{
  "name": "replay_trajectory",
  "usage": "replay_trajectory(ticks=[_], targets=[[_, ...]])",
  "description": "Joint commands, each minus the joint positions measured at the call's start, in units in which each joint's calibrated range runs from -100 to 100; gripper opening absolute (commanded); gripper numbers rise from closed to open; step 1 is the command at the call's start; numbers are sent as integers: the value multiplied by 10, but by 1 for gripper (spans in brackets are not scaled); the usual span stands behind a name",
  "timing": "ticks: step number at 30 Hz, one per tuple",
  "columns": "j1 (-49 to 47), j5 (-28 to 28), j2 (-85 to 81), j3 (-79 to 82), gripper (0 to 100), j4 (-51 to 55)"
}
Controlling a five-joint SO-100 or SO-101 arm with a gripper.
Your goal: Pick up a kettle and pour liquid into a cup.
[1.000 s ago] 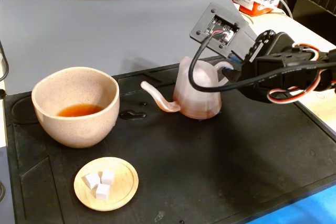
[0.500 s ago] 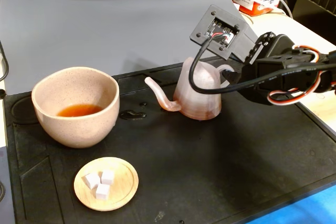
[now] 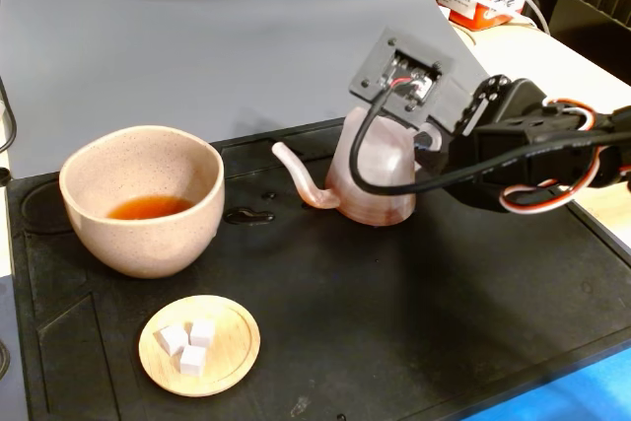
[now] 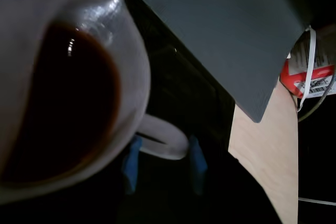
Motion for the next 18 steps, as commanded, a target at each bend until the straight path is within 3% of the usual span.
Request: replay_trajectory(ticks=[1,8,13,18], targets=[[-4,0,-13,-3,12,-6],[2,0,-74,79,12,-4],[7,-46,-163,192,12,-4],[13,-56,-238,272,12,-4]])
